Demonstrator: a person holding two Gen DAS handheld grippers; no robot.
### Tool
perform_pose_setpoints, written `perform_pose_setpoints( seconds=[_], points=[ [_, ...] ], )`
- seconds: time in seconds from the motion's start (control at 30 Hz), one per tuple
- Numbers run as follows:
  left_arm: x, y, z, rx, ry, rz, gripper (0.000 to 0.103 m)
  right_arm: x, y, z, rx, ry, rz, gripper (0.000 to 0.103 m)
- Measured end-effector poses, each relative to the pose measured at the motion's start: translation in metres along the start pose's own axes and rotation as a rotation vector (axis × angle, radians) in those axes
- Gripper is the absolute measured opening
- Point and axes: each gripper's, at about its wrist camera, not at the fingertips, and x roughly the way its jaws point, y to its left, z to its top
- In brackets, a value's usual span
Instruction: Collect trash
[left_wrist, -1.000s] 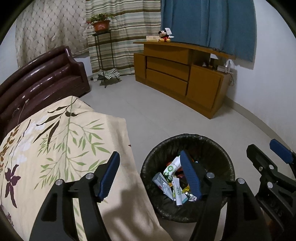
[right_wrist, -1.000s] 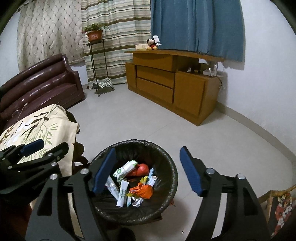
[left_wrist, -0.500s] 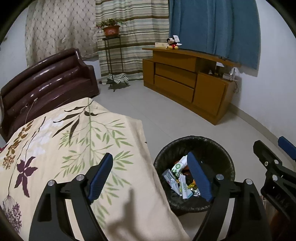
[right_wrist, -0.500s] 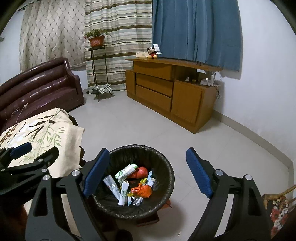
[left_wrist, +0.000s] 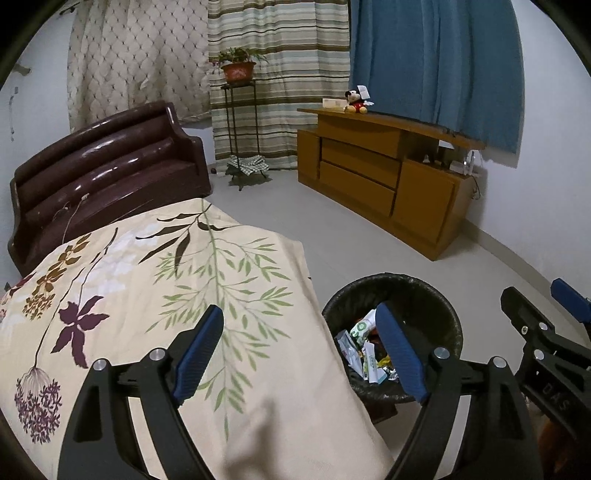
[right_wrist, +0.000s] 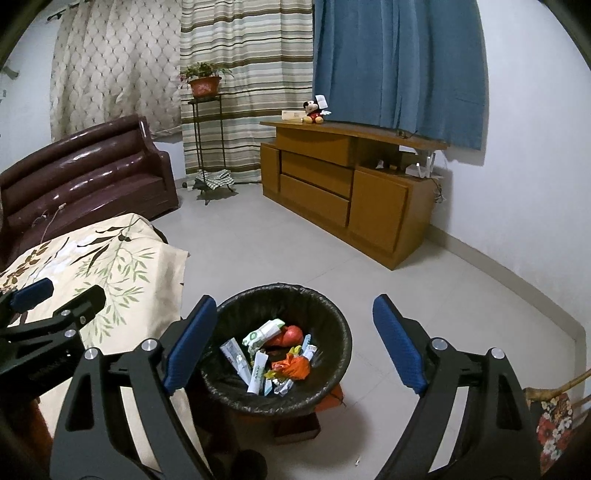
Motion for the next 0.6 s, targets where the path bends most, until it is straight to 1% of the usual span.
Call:
perform_pose_setpoints(
  seconds=[0.23, 0.6],
  points=[
    [-0.009, 0.008, -0.001, -0.019, -0.015, 0.013, 0.082, -0.01, 0.001, 0.001, -0.006, -0.019, 0.012, 0.085],
    [-0.013, 0.011, -0.003, -0.023, -0.021, 0.015, 0.082, -0.013, 0.004, 0.0, -0.007, -0.025, 0.017, 0.085]
  ],
)
